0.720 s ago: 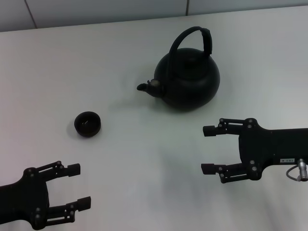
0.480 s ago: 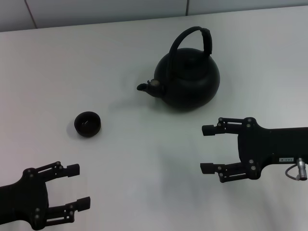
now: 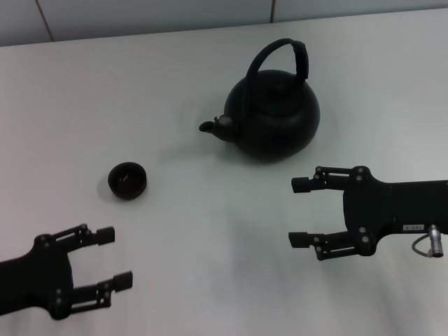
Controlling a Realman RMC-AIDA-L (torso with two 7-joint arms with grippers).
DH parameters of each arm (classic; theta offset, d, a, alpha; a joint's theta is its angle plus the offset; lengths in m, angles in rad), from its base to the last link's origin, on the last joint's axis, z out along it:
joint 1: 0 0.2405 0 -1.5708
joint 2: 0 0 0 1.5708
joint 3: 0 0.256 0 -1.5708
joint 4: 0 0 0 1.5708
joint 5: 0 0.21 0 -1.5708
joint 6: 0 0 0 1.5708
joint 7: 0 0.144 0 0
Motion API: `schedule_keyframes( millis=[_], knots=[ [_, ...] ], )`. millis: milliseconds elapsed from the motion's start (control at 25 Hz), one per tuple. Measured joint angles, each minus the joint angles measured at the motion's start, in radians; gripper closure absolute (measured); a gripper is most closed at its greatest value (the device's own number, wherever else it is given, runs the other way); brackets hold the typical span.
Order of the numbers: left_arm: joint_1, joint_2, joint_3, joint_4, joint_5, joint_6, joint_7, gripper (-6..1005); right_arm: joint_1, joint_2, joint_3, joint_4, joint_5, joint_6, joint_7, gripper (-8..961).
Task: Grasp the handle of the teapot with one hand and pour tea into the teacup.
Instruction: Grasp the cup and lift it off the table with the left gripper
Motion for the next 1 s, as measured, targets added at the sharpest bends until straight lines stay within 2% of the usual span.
schedule_keyframes(
  millis=[120,400,440,480,520,560,680,840,1000],
  knots=[
    [-0.007,-0.002,-0.001,-0.011,-0.008,-0.026,0.001,197,0.004,0.001,0.000,0.007,0.001,0.006,0.001,126],
    [-0.051,-0.007,0.000,-0.128,-0.121,-0.176,0.059,197,0.003,0.002,0.000,0.026,0.003,0.032,-0.002,127],
    [-0.057,-0.008,0.000,-0.164,-0.185,-0.204,0.102,197,0.000,0.002,0.000,0.027,0.003,0.039,-0.003,127],
    [-0.057,-0.008,0.000,-0.164,-0.185,-0.204,0.102,197,0.000,0.002,0.000,0.027,0.003,0.039,-0.003,127],
    [-0.058,-0.009,-0.001,-0.216,-0.261,-0.230,0.160,197,-0.002,0.001,0.000,0.027,0.003,0.044,-0.003,127],
    [-0.058,-0.009,-0.001,-0.216,-0.261,-0.230,0.160,197,-0.002,0.001,0.000,0.027,0.003,0.044,-0.003,127],
    [-0.058,-0.009,-0.001,-0.312,-0.358,-0.271,0.298,196,-0.001,0.001,0.001,0.029,0.006,0.052,-0.003,127],
    [-0.050,-0.011,-0.001,-0.410,-0.442,-0.298,0.458,196,0.002,0.001,0.002,0.023,0.012,0.056,-0.003,127],
    [-0.049,-0.011,-0.001,-0.436,-0.454,-0.313,0.479,196,0.004,0.000,0.002,0.023,0.017,0.056,-0.003,127]
  ],
)
